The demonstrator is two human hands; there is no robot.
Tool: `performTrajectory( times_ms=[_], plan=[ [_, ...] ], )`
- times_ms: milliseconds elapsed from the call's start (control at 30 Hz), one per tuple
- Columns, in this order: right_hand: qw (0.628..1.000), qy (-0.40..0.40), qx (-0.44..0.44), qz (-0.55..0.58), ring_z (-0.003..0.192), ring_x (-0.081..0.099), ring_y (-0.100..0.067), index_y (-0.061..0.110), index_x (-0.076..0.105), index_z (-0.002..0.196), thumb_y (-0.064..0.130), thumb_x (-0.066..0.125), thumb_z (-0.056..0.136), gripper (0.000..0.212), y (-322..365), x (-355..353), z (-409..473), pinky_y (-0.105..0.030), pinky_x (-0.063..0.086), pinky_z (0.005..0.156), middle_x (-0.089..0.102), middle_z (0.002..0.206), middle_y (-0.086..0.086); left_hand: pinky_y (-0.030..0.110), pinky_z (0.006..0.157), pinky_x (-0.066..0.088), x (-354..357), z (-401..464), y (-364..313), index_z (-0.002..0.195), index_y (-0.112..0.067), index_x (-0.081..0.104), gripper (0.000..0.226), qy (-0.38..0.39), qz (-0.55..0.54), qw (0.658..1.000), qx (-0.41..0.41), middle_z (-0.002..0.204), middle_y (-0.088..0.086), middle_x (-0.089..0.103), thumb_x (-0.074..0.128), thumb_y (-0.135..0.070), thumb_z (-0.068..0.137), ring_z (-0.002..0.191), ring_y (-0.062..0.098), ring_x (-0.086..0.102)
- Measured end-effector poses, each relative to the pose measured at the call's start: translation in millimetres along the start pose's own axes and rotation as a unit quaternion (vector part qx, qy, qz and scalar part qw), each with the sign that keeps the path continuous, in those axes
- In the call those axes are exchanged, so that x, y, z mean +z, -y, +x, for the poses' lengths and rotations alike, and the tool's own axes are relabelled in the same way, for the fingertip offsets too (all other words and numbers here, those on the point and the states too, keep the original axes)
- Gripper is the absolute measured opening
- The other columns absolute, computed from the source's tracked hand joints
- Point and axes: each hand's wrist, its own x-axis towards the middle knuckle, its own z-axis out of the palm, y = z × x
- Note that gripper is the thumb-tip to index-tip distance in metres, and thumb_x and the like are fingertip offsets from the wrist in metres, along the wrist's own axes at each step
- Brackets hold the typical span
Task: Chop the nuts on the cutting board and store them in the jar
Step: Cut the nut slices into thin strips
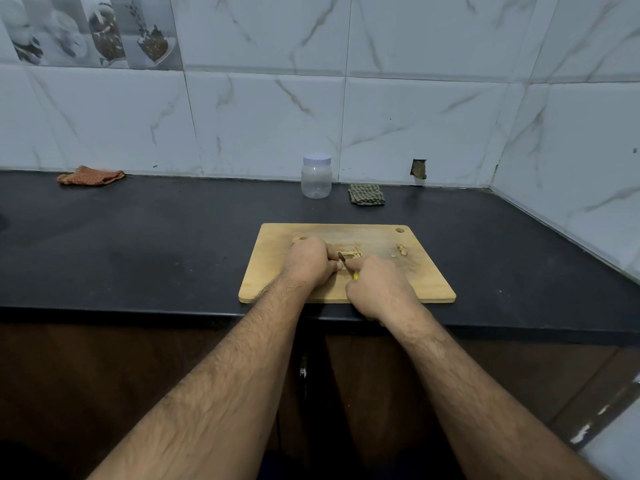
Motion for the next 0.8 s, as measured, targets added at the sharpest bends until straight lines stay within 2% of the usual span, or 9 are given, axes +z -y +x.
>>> performTrajectory(
  times_ms=[167,333,433,567,800],
  plan=[
    [1.000,0.008,0.002,-0.016,0.089,0.056,-0.021,0.027,0.059,0.133,0.009,0.048,0.090,0.049,6.2,0.0,5.3,-0.030,0.049,0.074,0.066,0.114,-0.004,0.030,0.097,0.048,0.2,-0.2,0.3,0.107,-0.025,0.077,0.020,-0.006,0.003,1.000,0.003,0.112,-0.007,0.073,0.070,-0.030,0.089,0.112,0.013,0.061],
    [0.999,0.001,0.009,-0.046,0.091,0.056,-0.022,0.026,0.058,0.135,0.010,0.049,0.090,0.049,4.8,6.1,-0.2,-0.029,0.044,0.070,0.065,0.116,-0.006,0.030,0.095,0.049,2.9,0.5,1.3,0.103,-0.025,0.078,0.016,-0.013,-0.004,1.000,0.004,0.107,-0.006,0.074,0.070,-0.028,0.089,0.110,0.013,0.062],
    [0.999,0.007,0.005,-0.039,0.099,0.059,-0.024,0.028,0.054,0.139,0.006,0.050,0.089,0.055,-0.6,5.8,-12.2,-0.030,0.049,0.074,0.064,0.116,-0.006,0.031,0.095,0.050,1.6,-1.5,0.0,0.102,-0.025,0.078,0.015,-0.013,-0.003,1.000,0.001,0.107,-0.006,0.074,0.069,-0.028,0.089,0.108,0.013,0.062],
    [0.999,0.002,0.001,-0.054,0.110,0.057,-0.025,0.028,0.053,0.139,0.007,0.050,0.090,0.054,-5.0,5.2,-25.0,-0.036,0.052,0.089,0.062,0.122,-0.006,0.031,0.097,0.049,0.2,-3.5,-3.5,0.104,-0.026,0.077,0.017,-0.008,0.009,1.000,-0.003,0.108,-0.005,0.073,0.068,-0.029,0.090,0.109,0.014,0.061],
    [0.999,0.000,0.007,-0.053,0.114,0.056,-0.024,0.030,0.050,0.142,0.007,0.050,0.091,0.056,-7.8,2.7,-33.7,-0.035,0.052,0.086,0.060,0.128,-0.005,0.030,0.101,0.046,-1.4,-1.8,-3.3,0.105,-0.026,0.077,0.017,-0.005,0.012,1.000,-0.007,0.113,-0.007,0.072,0.068,-0.030,0.091,0.116,0.013,0.057]
  ],
)
